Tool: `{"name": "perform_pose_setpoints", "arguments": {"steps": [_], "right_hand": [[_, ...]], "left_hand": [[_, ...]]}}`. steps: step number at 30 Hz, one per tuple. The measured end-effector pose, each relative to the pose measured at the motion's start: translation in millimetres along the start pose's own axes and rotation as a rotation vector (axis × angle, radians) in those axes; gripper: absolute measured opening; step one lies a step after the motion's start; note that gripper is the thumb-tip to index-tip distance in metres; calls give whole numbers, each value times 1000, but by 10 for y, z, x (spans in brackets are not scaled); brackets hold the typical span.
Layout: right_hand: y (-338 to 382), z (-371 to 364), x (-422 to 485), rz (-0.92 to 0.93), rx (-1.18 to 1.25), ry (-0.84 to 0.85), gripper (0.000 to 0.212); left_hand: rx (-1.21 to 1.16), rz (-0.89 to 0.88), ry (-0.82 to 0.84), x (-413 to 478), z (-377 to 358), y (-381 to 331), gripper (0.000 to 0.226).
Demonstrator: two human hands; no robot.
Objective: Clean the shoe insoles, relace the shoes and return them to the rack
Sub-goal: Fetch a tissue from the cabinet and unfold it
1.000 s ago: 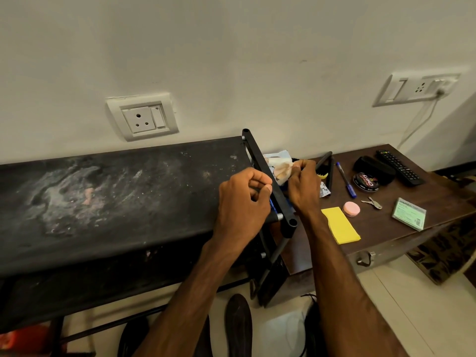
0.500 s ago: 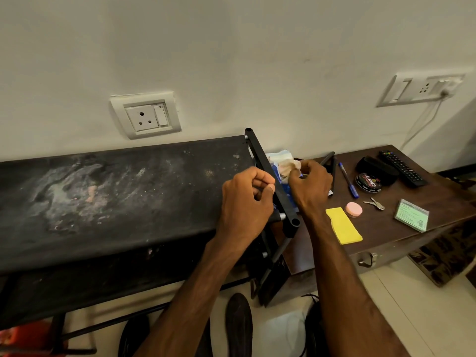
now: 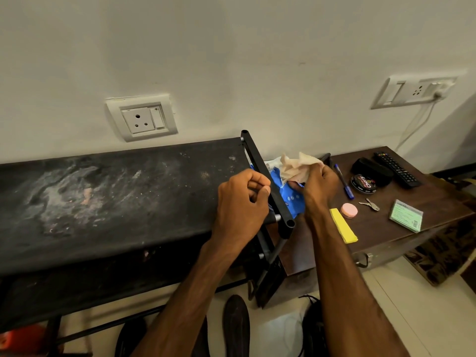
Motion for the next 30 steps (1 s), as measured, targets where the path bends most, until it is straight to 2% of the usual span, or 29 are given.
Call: {"name": "perform_pose_setpoints", "arguments": {"steps": [6, 11, 16, 20, 25, 30], "right_hand": [[73, -36, -45, -41, 142, -8, 33], [311, 82, -97, 150, -1, -144, 21], [407, 98, -71, 221, -34, -149, 31], [488, 188, -135, 321, -86, -222, 33], [488, 113, -201, 390, -219, -175, 35], [616, 143, -296, 406, -120, -235, 32]], "left_hand": [[7, -1, 1, 0, -1, 4, 8], [0, -11, -10, 0, 10, -7, 8], [1, -18, -13, 2, 12, -8, 8], [-4, -17, -17, -1, 8, -7, 8], [-2, -16, -11, -14, 8, -21, 7], [-1, -12, -11, -12, 13, -16, 8]]}}
Point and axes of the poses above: each hand's wrist, its own x-axis towards the middle knuckle, its own z-axis out of the back of the hand, y = z × x, the point moved 9 cm from there along x, towards the middle knuckle, and after that the axes turned 1 degree about -y, right-handed, at the moved point
